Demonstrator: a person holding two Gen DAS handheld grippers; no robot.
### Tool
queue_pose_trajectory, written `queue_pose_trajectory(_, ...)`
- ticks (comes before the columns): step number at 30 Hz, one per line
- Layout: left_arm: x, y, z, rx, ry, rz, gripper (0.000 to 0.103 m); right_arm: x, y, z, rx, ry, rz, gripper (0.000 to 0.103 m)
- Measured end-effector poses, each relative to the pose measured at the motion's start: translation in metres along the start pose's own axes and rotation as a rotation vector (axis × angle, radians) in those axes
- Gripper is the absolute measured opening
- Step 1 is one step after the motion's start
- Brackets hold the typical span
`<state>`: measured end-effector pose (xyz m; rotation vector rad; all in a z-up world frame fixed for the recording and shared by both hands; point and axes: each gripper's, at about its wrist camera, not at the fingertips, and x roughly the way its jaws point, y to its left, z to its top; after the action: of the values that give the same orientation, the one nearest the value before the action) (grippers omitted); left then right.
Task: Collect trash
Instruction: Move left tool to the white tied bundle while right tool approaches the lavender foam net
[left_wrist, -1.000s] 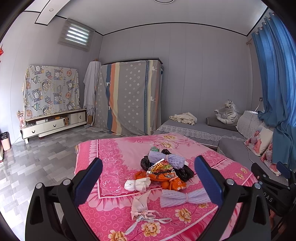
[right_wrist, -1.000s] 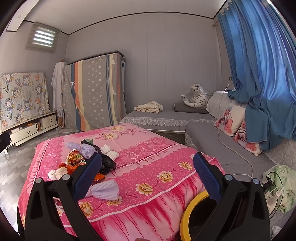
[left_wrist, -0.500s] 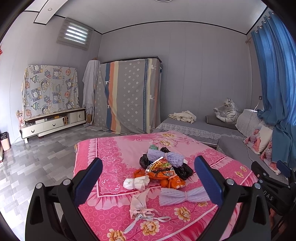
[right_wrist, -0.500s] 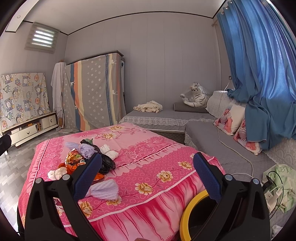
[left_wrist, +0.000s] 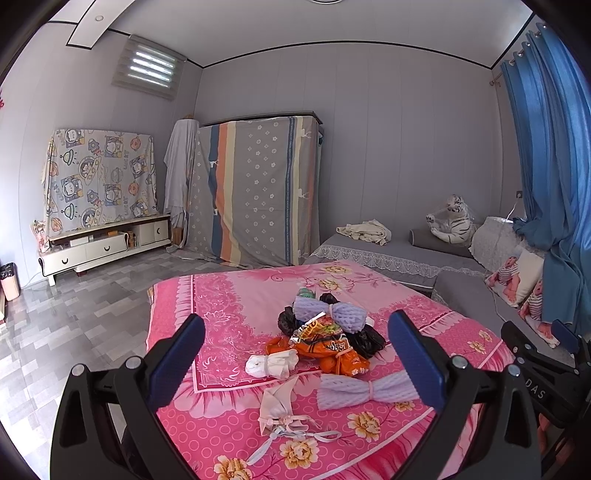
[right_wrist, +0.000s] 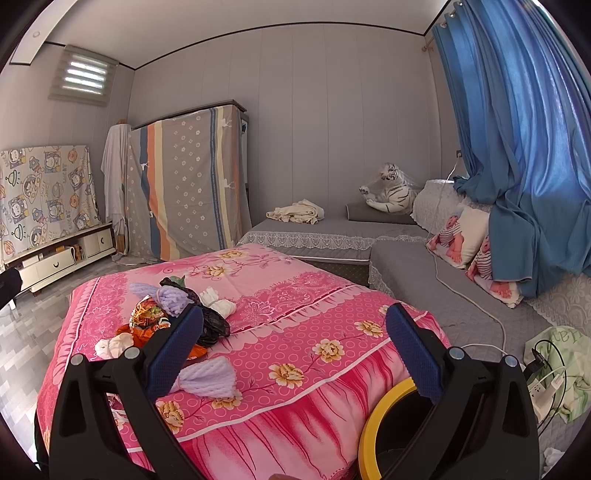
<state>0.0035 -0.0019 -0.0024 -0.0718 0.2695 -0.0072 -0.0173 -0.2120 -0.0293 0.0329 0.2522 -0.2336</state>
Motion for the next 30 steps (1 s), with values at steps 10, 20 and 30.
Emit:
queue_pose_trajectory(10, 0.019, 0.008, -0.002, 0.065, 0.051, -0.047, 0.096, 0.019, -0.005, -0.008, 0.007, 0.047, 0.022, 0.095)
queue_pose_trajectory(20, 0.064, 0.060, -0.024, -0.033, 0.148, -0.127, 0.096, 0.060, -0.019, -0.012, 0.017, 0.144, 0.170, 0.095)
queue_pose_trajectory(30, 0.114, 0.068, -0.069, 0.087, 0.331, -0.224, 0.096, 0.098, 0.010, -0.039, -0.094, 0.280, 0.386, 0.095)
